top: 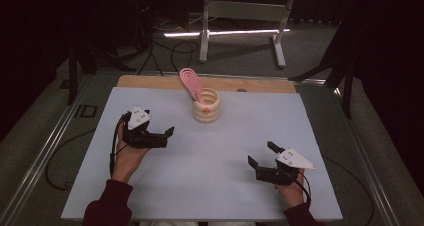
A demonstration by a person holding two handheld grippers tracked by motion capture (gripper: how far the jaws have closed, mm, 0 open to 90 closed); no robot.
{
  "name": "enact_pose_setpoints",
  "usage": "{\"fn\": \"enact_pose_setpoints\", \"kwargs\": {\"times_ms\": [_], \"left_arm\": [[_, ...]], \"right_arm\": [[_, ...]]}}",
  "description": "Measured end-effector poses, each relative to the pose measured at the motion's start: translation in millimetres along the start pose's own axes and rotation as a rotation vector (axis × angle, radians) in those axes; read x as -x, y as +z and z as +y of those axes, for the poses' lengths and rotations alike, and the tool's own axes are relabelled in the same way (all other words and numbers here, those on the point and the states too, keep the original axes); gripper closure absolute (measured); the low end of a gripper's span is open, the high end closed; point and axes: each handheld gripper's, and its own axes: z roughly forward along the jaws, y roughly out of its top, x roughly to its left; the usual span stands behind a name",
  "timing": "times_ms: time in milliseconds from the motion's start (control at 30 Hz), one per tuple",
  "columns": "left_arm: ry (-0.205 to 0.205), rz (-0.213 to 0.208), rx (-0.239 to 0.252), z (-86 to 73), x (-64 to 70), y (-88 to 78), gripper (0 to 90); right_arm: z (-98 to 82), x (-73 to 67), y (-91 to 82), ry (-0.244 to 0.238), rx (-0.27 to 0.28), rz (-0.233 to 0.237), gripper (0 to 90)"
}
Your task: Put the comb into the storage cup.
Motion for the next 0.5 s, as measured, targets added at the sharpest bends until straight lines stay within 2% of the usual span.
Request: {"fn": "enact_pose_setpoints", "kwargs": {"times_ms": [167, 367, 500], "left_arm": [[-0.005, 0.021, 0.026, -9.1, -1.6, -15.4, 0.2], [-0.003, 0.032, 0.046, -30.2, 1.2, -30.8, 0.2], [-0.031, 0.041, 0.053, -46.0, -2.3, -37.3, 0.2]], "right_arm": [[1.0, 0.5, -0.8, 0.001, -0.001, -0.003, 11.1], [-1.0, 3.9, -3.9, 0.000, -0.004, -0.008, 11.1], [-1.0, 5.2, -5.6, 0.005, -0.002, -0.014, 11.1]]}}
